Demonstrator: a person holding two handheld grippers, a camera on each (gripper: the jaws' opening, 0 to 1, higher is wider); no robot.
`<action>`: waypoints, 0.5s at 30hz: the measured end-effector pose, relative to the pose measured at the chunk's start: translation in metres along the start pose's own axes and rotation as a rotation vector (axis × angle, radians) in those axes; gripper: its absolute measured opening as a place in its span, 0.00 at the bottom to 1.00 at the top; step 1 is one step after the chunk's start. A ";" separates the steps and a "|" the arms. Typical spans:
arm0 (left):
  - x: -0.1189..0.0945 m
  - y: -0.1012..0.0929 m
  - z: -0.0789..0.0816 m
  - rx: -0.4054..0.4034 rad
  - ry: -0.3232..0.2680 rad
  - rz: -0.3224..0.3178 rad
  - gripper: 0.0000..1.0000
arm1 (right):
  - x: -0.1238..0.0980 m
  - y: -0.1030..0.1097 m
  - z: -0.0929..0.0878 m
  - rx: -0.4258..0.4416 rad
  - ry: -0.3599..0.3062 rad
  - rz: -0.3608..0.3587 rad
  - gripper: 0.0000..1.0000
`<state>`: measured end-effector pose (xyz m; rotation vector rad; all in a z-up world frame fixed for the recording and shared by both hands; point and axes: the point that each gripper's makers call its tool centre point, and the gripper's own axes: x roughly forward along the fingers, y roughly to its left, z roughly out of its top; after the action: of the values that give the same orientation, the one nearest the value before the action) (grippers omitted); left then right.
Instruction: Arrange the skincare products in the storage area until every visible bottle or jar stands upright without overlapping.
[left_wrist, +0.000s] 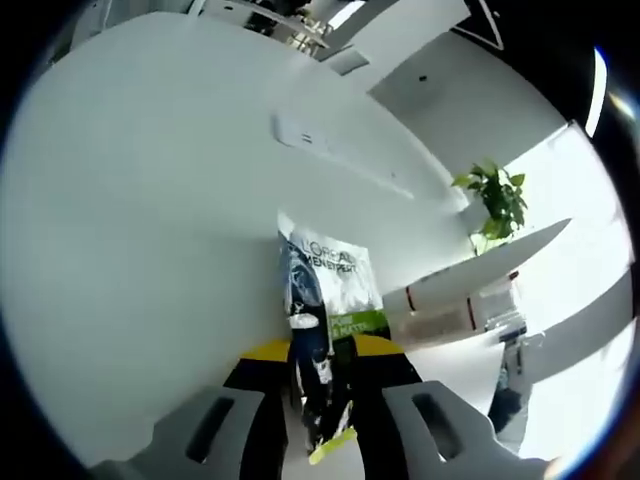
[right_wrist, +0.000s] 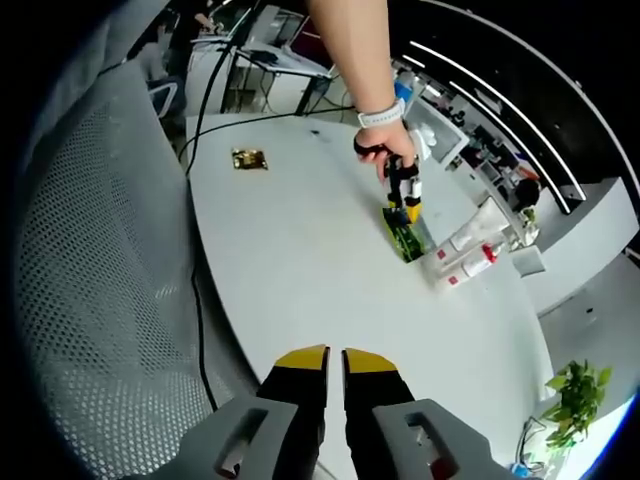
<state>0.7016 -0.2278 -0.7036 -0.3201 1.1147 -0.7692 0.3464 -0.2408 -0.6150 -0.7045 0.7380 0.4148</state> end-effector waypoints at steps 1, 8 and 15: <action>-0.001 0.000 0.001 0.013 0.003 0.009 0.23 | 0.000 0.000 0.000 0.001 -0.002 0.000 0.00; -0.004 0.002 0.001 0.065 0.017 0.039 0.25 | 0.000 0.000 0.001 0.003 -0.005 -0.003 0.00; -0.002 -0.001 -0.006 0.042 0.044 0.019 0.24 | -0.001 -0.001 0.002 0.001 -0.010 -0.007 0.00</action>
<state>0.6956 -0.2264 -0.7046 -0.2581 1.1400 -0.7853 0.3469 -0.2402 -0.6129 -0.7030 0.7259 0.4111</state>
